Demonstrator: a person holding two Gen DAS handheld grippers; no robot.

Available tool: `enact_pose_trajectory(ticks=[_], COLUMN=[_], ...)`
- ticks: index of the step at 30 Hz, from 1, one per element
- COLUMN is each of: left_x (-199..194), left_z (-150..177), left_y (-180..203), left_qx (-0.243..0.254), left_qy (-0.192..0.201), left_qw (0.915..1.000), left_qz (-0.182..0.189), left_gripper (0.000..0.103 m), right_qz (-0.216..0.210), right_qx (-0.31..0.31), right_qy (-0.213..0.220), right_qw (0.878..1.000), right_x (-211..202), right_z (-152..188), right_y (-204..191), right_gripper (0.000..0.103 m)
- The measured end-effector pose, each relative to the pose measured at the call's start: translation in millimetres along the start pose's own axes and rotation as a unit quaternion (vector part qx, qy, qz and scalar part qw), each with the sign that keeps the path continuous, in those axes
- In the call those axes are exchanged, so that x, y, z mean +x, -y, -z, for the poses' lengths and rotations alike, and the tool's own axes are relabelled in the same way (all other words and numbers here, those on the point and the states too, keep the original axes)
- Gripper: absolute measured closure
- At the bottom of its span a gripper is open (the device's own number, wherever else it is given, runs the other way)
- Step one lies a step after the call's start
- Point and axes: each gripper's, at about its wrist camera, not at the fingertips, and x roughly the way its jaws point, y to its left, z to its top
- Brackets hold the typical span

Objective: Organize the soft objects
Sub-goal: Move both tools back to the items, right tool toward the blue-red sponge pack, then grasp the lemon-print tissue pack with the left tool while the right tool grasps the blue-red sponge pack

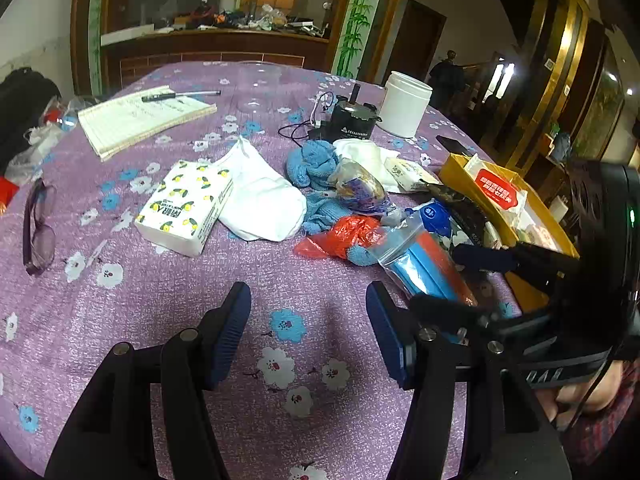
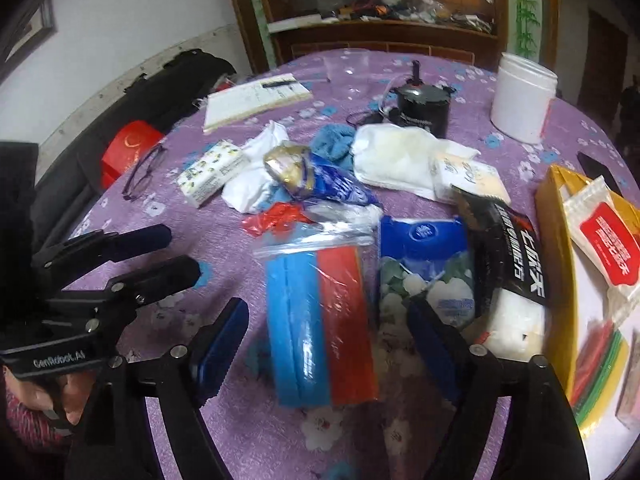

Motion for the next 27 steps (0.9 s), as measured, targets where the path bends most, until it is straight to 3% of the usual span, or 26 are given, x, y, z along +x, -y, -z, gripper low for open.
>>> enact_pose_trajectory(ticks=[3,5,7,8,9,11,14,22,27], left_x=[4.1,4.8,0.2,-2.4,-5.1,-4.2,8.2,65.5,77.8], left_z=[-4.4,-8.1,-17.3,-21.5,-27.3,-42.6,-64.1,-78.3,-72.7], left_y=[-15.3,-28.1,-43.6,-48.8,-54.8,-63.9,-69.9,-76.4,-75.8], left_qx=[-0.037,-0.059,-0.069,-0.072,-0.075,-0.069,-0.043,0.007,0.015], left_qy=[-0.022,-0.033,-0.030,-0.027,-0.026,-0.034,-0.048,-0.122,-0.101], left_qw=[0.9990,0.9975,0.9971,0.9968,0.9964,0.9964,0.9955,0.9889,0.9900], left_qz=[0.011,0.020,-0.012,-0.022,-0.030,-0.036,-0.070,-0.084,-0.098], left_gripper=[0.044,0.044,0.044,0.044,0.043,0.028,0.028,0.028,0.030], right_qz=[0.001,0.024,0.036,0.037,0.026,0.013,-0.010,-0.048,-0.065], right_qx=[-0.017,-0.050,-0.060,-0.058,-0.050,-0.032,-0.008,0.015,0.028], right_qy=[0.010,0.017,0.022,0.031,0.028,0.032,0.036,0.049,0.050], right_qw=[1.000,0.998,0.997,0.997,0.998,0.999,0.999,0.998,0.996], right_x=[2.8,3.2,1.9,-0.8,-1.4,-4.0,-7.4,-14.6,-15.1], right_z=[3.9,10.5,12.1,12.4,12.6,11.6,8.9,6.0,4.4], right_y=[-6.3,-15.8,-17.4,-15.3,-11.7,-5.2,2.5,7.6,10.8], right_gripper=[0.018,0.019,0.036,0.057,0.057,0.057,0.057,0.058,0.058])
